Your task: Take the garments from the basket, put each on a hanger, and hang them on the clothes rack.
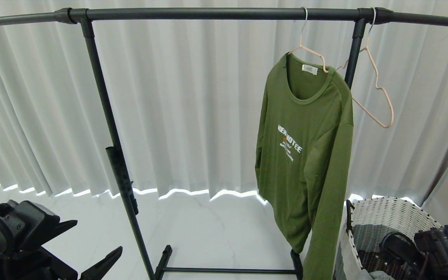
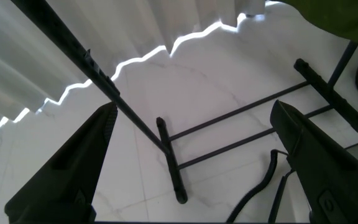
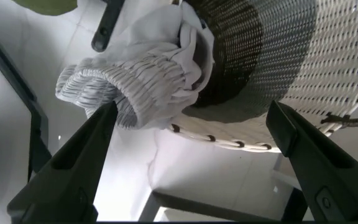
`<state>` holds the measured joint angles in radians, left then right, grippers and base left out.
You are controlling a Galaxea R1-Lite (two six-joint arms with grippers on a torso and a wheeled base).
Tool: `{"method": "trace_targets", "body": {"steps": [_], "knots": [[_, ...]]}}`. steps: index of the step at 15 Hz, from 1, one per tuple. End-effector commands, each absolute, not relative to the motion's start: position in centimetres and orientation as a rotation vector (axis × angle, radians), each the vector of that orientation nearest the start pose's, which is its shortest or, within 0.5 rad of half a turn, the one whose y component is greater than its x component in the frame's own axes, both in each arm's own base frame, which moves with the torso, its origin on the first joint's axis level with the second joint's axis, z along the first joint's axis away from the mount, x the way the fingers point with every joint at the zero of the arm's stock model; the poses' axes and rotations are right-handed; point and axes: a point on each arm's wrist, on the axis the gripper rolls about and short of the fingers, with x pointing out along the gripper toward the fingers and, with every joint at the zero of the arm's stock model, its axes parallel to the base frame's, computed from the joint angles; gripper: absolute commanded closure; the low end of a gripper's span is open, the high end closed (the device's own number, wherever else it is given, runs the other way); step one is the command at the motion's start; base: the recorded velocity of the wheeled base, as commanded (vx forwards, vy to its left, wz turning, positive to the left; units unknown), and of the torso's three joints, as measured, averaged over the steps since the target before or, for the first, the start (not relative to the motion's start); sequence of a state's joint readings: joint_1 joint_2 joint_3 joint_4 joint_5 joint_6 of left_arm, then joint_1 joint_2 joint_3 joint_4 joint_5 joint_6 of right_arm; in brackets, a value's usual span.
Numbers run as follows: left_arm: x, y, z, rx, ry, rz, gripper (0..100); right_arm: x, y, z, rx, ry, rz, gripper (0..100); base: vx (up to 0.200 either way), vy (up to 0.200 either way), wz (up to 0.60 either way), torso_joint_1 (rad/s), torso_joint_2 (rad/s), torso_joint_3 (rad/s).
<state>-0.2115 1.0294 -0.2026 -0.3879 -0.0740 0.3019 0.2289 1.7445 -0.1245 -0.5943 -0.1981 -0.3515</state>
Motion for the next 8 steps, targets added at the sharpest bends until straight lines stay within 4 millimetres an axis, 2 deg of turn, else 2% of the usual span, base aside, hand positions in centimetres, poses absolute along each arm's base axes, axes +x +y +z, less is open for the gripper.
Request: {"method": "trace_targets", "body": {"steps": [1, 3, 4, 8], "knots": [[10.85, -2.50, 13.67, 0.325, 0.389, -0.345, 0, 17.16, 3.51, 2.57, -0.540, 1.000, 0.206, 0, 0.000, 0.000, 0.00, 0.000, 0.00, 0.000], [10.87, -2.51, 13.65, 0.326, 0.391, -0.345, 0, 17.41, 3.48, 2.31, -0.536, 0.991, 0.198, 0, 0.000, 0.000, 0.00, 0.000, 0.00, 0.000], [10.87, -2.51, 13.65, 0.326, 0.391, -0.345, 0, 17.33, 3.46, 2.28, -0.537, 0.994, 0.199, 100, 0.000, 0.000, 0.00, 0.000, 0.00, 0.000], [10.73, -2.48, 13.59, 0.325, 0.389, -0.345, 0, 17.32, 3.48, 2.30, -0.538, 0.992, 0.198, 100, 0.000, 0.000, 0.00, 0.000, 0.00, 0.000]]}}
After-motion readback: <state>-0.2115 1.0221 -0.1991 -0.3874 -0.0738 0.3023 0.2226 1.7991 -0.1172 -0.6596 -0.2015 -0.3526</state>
